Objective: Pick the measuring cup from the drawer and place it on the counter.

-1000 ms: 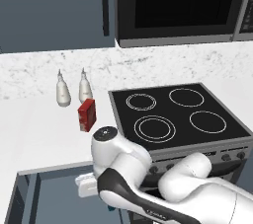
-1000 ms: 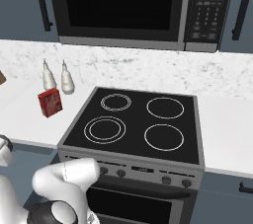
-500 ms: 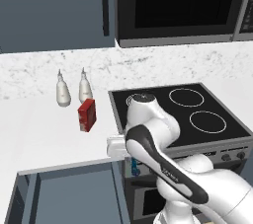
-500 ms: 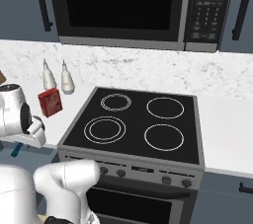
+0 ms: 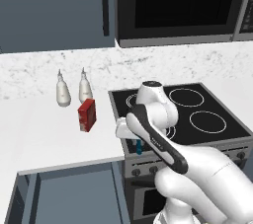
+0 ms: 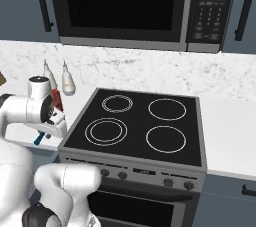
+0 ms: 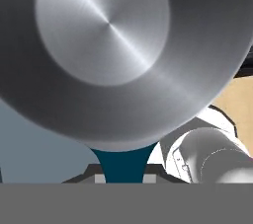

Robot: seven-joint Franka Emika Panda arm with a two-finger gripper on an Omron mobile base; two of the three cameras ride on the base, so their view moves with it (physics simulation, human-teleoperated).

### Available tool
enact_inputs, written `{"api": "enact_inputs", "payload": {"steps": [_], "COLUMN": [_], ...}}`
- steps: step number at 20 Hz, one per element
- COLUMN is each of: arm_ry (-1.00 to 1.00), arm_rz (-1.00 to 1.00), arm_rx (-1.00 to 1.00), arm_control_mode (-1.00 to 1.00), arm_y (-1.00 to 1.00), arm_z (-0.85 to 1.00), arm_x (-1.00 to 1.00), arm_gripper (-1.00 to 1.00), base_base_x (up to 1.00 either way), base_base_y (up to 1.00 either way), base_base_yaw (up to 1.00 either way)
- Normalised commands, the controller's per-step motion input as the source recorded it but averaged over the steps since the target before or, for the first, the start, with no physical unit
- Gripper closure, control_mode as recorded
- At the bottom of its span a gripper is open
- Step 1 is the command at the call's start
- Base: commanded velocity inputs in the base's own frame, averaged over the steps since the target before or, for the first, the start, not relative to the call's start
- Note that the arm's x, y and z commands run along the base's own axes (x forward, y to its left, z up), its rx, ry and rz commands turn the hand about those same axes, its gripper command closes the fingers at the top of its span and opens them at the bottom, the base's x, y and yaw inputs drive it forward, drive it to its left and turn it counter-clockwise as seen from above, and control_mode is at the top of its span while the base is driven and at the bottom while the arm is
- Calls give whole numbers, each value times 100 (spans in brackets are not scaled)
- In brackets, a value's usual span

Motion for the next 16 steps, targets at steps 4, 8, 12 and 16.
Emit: {"api": "enact_inputs", "payload": {"steps": [4,8,12,16], "arm_ry": [0,0,0,0], "arm_rz": [0,2,3,0], "arm_rx": [0,0,-5,-2], "arm_control_mode": [-100,-100,-100,-100], "arm_y": [0,2,33,48], "arm_z": [-4,-33,-55,-29], "arm_x": [96,95,83,61], "arm_gripper": [100,100,100,100], "base_base_x": [0,0,0,0], "base_base_y": [0,0,0,0], "base_base_yaw": [0,0,0,0]}}
